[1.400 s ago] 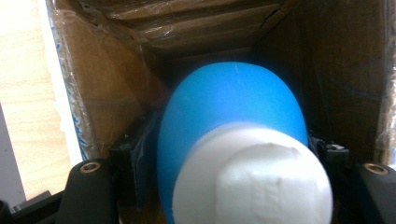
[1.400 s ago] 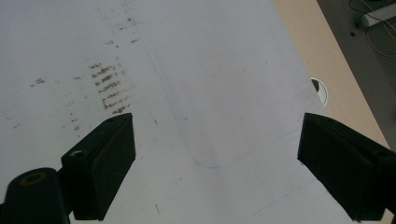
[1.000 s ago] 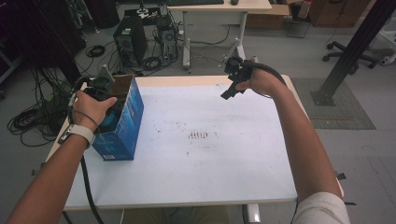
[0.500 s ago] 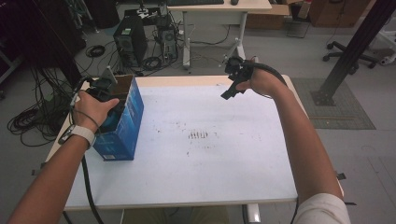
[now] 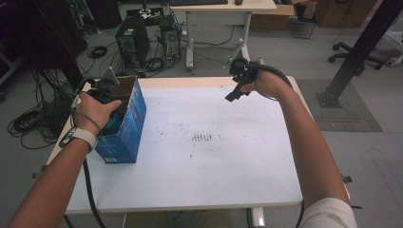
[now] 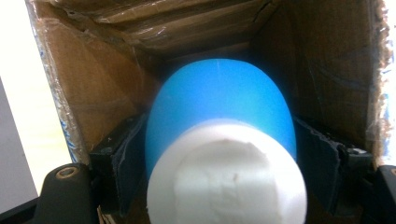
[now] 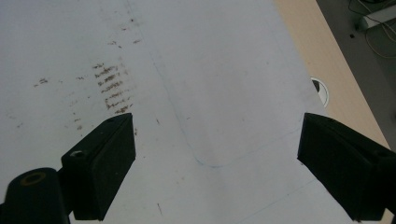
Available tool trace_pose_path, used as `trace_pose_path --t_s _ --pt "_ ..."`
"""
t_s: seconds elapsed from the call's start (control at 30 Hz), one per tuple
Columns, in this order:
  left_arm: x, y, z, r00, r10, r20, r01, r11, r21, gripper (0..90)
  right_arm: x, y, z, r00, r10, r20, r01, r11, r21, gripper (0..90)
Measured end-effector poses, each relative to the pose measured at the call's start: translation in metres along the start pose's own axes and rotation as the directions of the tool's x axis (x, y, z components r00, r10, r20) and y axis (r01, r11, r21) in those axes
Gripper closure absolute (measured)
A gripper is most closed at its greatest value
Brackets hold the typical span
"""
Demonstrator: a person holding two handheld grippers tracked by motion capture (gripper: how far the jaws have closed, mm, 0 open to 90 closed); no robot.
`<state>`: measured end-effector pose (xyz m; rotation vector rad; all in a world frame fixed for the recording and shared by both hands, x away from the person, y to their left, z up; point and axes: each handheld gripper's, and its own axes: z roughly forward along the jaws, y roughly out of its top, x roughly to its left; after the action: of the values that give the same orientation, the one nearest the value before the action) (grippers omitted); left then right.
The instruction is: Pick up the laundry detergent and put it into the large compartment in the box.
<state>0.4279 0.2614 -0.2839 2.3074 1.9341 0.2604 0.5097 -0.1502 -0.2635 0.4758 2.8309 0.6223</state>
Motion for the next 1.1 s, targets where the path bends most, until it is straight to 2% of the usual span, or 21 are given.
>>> trace_pose_path --t_s 0.27,0.7,1.1 --pt "-0.002 0.0 -0.002 0.9999 0.008 -0.015 -0.008 1.0 -0.006 22.6 0.0 -0.001 -0.001 1.0 0.0 0.001 0.0 1.0 -0.002 11.4" --pt "-0.002 -0.001 -0.006 0.9998 0.02 -0.008 -0.02 0.9998 0.003 21.9 0.001 -0.001 -0.003 1.0 -0.002 0.003 0.002 1.0 -0.009 11.4" --pt "-0.004 -0.003 -0.01 0.9993 0.033 -0.019 -0.033 0.9993 -0.016 21.9 0.003 -0.001 -0.004 1.0 0.0 0.004 0.0 1.0 -0.012 11.4"
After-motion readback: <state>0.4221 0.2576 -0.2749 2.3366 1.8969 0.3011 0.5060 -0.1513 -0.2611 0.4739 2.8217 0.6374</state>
